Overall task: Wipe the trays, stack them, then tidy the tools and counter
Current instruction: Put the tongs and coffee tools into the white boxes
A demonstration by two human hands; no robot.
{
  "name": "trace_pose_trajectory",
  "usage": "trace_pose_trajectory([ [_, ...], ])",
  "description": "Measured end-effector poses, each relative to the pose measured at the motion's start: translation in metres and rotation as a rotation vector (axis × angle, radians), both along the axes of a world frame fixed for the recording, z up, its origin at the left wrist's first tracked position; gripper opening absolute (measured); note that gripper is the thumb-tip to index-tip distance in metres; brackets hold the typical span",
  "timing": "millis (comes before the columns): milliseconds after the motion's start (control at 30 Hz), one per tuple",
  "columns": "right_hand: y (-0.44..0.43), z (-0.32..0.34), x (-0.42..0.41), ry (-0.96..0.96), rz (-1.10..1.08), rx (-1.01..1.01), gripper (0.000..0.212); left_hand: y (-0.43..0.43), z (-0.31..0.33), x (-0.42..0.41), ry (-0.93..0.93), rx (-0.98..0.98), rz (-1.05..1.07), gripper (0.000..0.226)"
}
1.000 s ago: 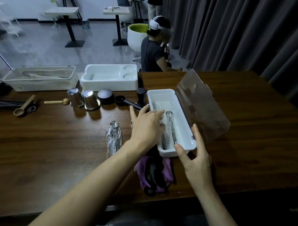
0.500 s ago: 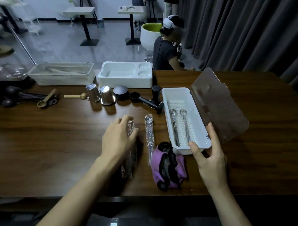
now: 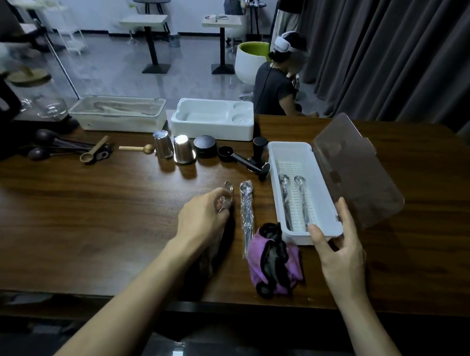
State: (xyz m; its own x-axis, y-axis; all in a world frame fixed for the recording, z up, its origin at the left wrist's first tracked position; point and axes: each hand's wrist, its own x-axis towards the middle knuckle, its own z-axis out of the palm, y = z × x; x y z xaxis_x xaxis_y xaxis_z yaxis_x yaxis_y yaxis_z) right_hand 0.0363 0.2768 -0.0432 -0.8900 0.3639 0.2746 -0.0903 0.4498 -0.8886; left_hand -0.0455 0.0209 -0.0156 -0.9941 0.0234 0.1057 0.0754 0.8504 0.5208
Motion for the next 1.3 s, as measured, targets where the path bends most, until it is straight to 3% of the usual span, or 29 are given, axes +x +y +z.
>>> trace_pose_trajectory([
  [133, 0.000, 0.001, 0.000, -0.010, -0.001, -0.009, 0.080, 0.004, 0.006, -0.002, -0.077, 0.264, 0.011, 0.029],
  [300, 0.002, -0.001, 0.001, -0.018, 0.009, -0.026, 0.079, 0.018, 0.016, -0.003, -0.155, 0.797, -0.039, 0.027],
  [533, 0.001, 0.002, 0.001, -0.036, 0.012, -0.031, 0.079, 0.066, 0.040, -0.017, -0.261, 1.076, -0.121, 0.024],
  [733, 0.001, 0.003, 0.002, -0.039, 0.017, -0.054, 0.079, 0.097, 0.034, -0.037, -0.147, 0.947, -0.178, 0.020],
  [900, 0.001, 0.002, 0.002, -0.039, 0.018, -0.061, 0.079, 0.110, 0.020, -0.049, -0.026, 0.655, -0.244, 0.032],
  [1067, 0.003, 0.001, 0.002, -0.046, 0.012, -0.051, 0.083, 0.121, 0.018, -0.054, 0.068, 0.175, -0.262, 0.027],
  [1300, 0.003, 0.001, 0.001, -0.060, 0.008, -0.061, 0.080, 0.134, 0.018, -0.066, 0.056, -0.151, -0.288, 0.027],
])
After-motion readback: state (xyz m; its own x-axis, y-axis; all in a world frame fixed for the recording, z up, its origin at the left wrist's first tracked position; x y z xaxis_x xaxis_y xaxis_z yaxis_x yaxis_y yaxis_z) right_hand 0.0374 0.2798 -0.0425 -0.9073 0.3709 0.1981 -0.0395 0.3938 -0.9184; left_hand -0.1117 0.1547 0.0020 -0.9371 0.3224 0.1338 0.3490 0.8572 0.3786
